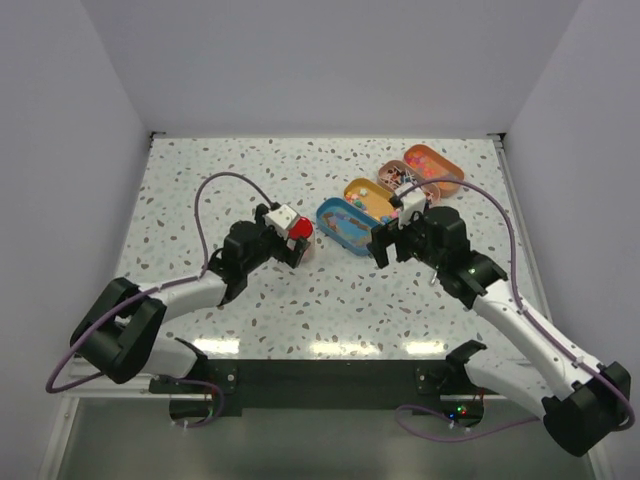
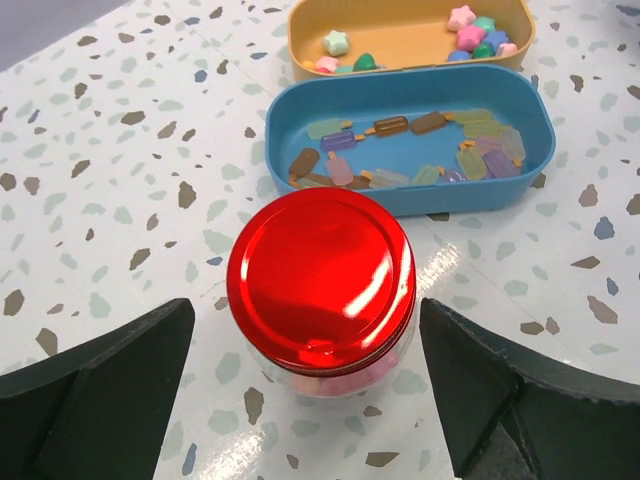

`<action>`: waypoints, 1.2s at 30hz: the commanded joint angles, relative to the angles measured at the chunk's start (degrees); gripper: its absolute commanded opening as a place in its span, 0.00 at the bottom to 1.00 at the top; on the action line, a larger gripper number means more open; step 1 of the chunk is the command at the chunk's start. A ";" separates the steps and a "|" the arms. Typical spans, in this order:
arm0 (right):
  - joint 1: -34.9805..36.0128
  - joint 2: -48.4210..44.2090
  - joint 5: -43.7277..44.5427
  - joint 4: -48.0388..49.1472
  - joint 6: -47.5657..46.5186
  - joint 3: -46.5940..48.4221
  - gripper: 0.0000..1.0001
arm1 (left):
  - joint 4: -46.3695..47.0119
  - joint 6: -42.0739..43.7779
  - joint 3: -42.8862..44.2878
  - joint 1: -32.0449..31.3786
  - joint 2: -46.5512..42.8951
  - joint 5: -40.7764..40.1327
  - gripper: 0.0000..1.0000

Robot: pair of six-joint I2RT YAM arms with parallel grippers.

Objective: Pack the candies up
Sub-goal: Reset both arms

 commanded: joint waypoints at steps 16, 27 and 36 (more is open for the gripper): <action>-0.25 -14.17 34.61 -10.89 6.78 3.20 0.99 | -19.92 -8.47 -4.65 -1.08 -32.63 -15.51 1.00; -0.25 -27.96 51.33 -9.23 2.74 -2.69 0.99 | -19.51 1.19 -5.17 -0.99 -54.64 -49.98 1.00; -0.25 -39.39 52.47 -2.29 -4.47 -9.54 0.99 | -14.65 -3.18 -7.19 3.82 -58.06 -55.83 1.00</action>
